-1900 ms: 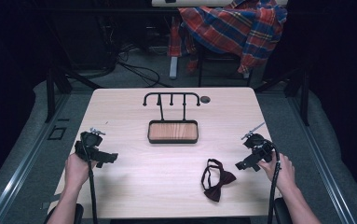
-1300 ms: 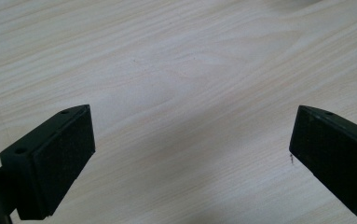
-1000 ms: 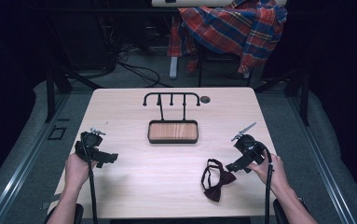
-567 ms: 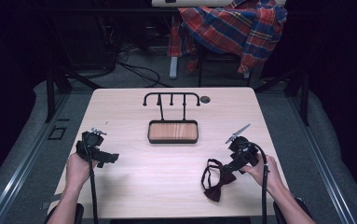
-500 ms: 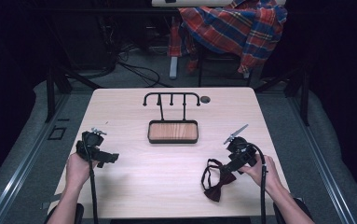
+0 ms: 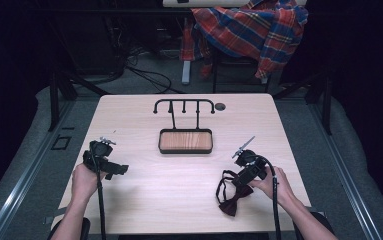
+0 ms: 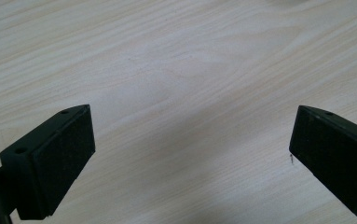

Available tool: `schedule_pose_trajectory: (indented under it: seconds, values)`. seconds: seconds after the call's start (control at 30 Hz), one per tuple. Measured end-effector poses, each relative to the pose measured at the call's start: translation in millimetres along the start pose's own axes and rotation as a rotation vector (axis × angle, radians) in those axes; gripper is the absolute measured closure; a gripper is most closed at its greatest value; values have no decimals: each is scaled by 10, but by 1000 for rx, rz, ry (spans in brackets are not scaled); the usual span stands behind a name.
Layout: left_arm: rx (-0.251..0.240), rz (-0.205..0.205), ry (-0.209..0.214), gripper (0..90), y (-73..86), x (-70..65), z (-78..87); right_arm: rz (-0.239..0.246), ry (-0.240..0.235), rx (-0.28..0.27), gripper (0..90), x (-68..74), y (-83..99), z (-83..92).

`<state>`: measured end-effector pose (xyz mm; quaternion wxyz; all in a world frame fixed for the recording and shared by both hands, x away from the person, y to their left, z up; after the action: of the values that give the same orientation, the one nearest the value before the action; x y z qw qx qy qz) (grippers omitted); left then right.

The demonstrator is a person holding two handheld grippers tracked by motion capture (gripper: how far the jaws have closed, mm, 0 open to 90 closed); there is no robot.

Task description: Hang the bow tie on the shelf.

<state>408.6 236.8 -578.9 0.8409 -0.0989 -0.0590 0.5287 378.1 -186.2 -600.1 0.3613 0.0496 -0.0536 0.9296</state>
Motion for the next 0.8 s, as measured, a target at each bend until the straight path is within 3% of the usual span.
schedule_pose_trajectory:
  seconds: [0.33,0.37,0.4,0.6,0.8]
  values:
    - [6,-5,-3,2,4,-4,-6,35,25,76,675,19,-42,-111]
    - [7,-5,-4,2,5,-1,-7,32,13,73,695,41,-50,-132]
    - [8,-5,-4,2,6,1,-7,47,33,100,749,39,-39,-143]
    - [9,-8,-4,2,8,-2,-6,48,35,101,871,55,-30,-146]
    - [9,-9,-5,3,9,6,0,63,73,89,886,69,-31,-75]
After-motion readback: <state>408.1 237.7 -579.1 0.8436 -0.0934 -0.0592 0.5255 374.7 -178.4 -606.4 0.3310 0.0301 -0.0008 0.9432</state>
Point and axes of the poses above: each handheld gripper's, and its own axes: z roughly backward along the jaws, y roughly out of its underside, x roughly to its left, the point moved 8 cm from there along -z, roughly forward along the jaws, and after that the axes turned 14 degrees about x, right-handed, at the moved point
